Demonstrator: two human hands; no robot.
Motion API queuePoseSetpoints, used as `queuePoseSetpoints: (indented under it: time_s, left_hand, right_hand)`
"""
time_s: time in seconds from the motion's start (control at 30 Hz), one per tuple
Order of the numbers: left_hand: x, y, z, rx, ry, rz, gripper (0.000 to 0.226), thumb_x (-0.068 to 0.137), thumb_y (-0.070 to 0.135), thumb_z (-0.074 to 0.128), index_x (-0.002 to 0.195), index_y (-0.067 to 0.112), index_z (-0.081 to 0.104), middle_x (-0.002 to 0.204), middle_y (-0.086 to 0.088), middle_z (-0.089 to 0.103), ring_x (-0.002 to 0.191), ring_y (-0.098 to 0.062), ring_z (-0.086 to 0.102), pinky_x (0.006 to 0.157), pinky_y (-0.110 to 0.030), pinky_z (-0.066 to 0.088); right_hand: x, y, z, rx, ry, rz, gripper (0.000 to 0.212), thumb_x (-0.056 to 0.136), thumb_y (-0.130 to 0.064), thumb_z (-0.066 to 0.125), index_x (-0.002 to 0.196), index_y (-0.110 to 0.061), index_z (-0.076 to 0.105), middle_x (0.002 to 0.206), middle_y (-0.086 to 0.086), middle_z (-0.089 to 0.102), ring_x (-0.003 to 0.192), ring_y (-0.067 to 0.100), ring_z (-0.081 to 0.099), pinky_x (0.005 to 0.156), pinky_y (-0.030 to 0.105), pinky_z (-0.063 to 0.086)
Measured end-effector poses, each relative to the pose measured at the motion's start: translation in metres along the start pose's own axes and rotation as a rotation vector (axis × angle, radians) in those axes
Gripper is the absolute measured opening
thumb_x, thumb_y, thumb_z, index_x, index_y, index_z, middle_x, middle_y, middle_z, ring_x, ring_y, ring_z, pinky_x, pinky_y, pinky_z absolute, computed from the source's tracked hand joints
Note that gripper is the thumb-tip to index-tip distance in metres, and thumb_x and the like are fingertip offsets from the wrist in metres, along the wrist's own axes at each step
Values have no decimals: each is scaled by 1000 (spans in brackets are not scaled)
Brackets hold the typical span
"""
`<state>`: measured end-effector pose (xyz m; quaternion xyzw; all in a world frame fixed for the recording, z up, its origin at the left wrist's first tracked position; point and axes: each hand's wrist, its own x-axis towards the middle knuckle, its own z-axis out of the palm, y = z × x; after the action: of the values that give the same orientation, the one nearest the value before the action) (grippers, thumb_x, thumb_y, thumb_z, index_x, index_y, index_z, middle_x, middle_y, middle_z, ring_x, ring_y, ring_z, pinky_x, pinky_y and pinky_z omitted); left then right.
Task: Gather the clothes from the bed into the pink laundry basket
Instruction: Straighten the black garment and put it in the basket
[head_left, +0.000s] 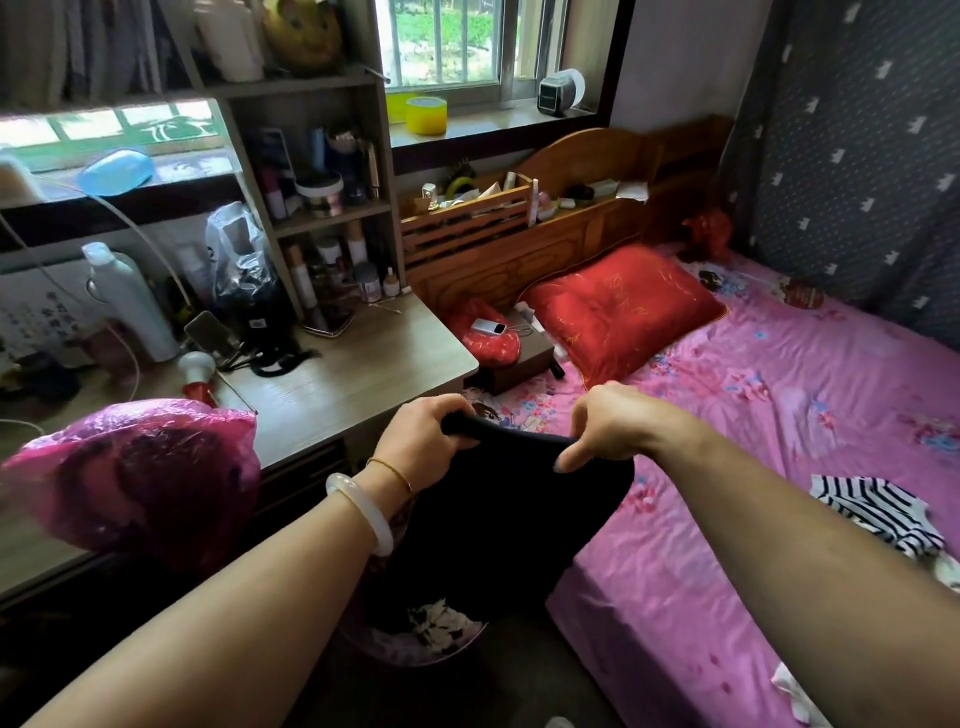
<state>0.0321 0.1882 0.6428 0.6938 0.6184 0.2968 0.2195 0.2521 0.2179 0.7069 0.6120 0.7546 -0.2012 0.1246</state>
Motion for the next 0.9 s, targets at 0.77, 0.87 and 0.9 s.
queuePoseSetpoints:
  time_s: [0.77, 0.87, 0.9]
  left_hand:
    - [-39, -31, 2, -604, -224, -324, 42, 57, -10, 84, 89, 11, 69, 84, 3, 71, 81, -11, 66, 81, -29, 54]
    - [-42, -25, 13, -662, -284, -301, 39, 57, -13, 81, 82, 14, 70, 77, 7, 72, 76, -10, 66, 78, -30, 54]
    - [-42, -21, 16, -683, -291, -290, 38, 58, -14, 80, 81, 13, 70, 76, 6, 72, 76, -11, 65, 79, -31, 54]
  right_hand:
    - [-15, -51, -60, 402, -5, -613, 20, 74, 0, 77, 78, -18, 68, 68, -9, 63, 60, 3, 58, 57, 20, 46]
    - [-22, -44, -80, 505, -38, -601, 24, 74, 5, 74, 92, -11, 72, 74, -6, 69, 67, 8, 65, 60, 20, 52]
    - [-24, -40, -85, 522, -41, -592, 27, 75, 5, 74, 98, -8, 72, 79, -1, 71, 71, 12, 67, 64, 23, 54]
